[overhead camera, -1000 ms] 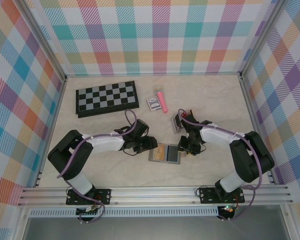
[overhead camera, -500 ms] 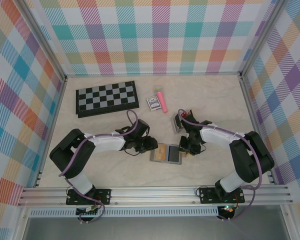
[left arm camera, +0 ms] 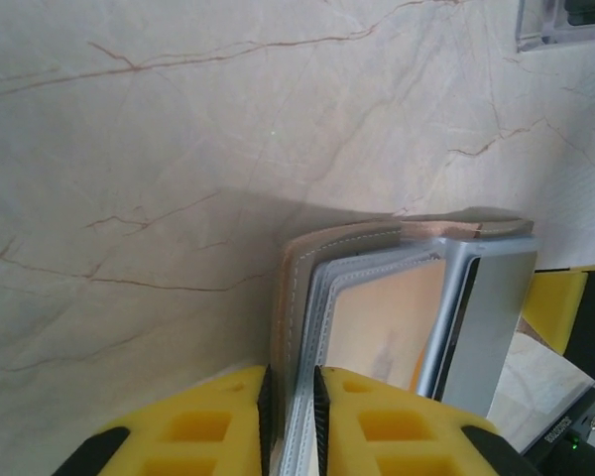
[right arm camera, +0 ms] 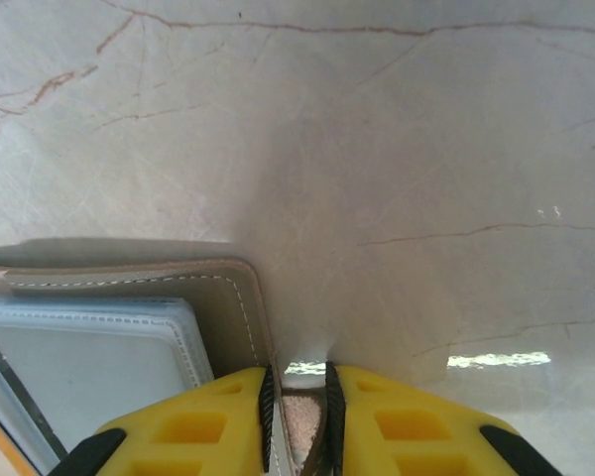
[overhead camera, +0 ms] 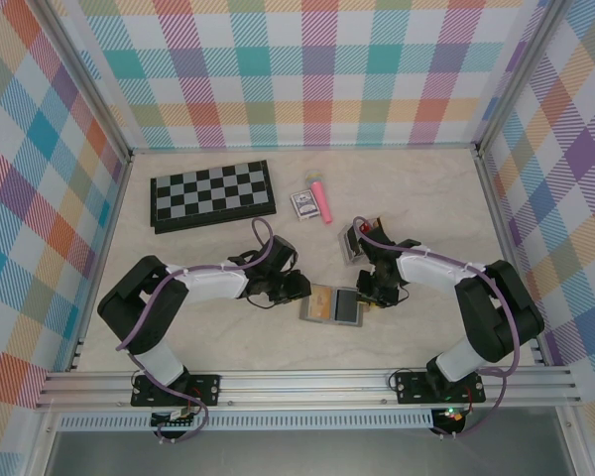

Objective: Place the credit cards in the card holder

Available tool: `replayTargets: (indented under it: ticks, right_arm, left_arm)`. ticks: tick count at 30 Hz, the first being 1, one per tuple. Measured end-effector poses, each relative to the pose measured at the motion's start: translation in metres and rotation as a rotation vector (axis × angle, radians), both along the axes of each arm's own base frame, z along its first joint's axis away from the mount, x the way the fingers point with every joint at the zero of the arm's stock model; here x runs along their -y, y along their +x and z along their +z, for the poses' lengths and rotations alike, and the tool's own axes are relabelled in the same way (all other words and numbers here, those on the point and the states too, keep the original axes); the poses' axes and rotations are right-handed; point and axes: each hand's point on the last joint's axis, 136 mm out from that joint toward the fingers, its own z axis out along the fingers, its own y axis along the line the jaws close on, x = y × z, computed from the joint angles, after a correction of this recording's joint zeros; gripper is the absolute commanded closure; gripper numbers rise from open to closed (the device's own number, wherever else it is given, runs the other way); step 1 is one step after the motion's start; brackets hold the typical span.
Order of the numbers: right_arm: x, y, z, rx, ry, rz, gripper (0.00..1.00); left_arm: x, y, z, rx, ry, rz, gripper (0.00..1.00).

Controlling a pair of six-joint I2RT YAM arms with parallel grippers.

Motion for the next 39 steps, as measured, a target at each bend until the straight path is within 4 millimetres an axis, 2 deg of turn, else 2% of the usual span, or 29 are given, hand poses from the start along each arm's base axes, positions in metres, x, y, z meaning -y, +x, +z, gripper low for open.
replayTargets:
  ticks: [5,14,18,22,26,29,33,36,39]
  right_arm:
    - [0.0,0.0,0.0,0.0,0.0,0.0,0.77]
    - [0.0,0.0,0.001,0.005,-0.005,0.003,0.7]
    - [0.0,0.001,0.008,0.029,0.0,0.004,0.7]
    - [-0.001,0.003,0.017,0.056,0.016,0.004,0.74]
    - [-0.001,0.003,0.021,0.069,0.025,0.002,0.84]
    - [-0.001,0.003,0.022,0.071,0.027,0.003,0.94]
    - [-0.005,0.003,0.023,0.069,0.046,0.008,0.97]
    - [-0.009,0.005,0.024,0.074,0.071,0.011,0.97]
    - [-0.013,0.005,0.025,0.076,0.088,0.013,0.96]
  left_arm:
    - [0.001,0.0,0.006,0.012,-0.014,-0.01,1.0]
    - [0.001,0.004,0.032,0.059,0.002,-0.03,1.0]
    - [-0.002,0.008,0.044,0.089,0.041,-0.049,1.0]
    - [-0.007,0.006,0.042,0.085,0.072,-0.058,1.0]
    - [-0.012,0.004,0.039,0.075,0.099,-0.054,1.0]
    - [-0.011,0.004,0.042,0.075,0.106,-0.055,1.0]
    - [-0.01,0.006,0.05,0.091,0.14,-0.063,1.0]
    - [-0.001,0.006,0.06,0.119,0.18,-0.088,1.0]
    - [0.019,0.004,0.068,0.147,0.205,-0.133,1.0]
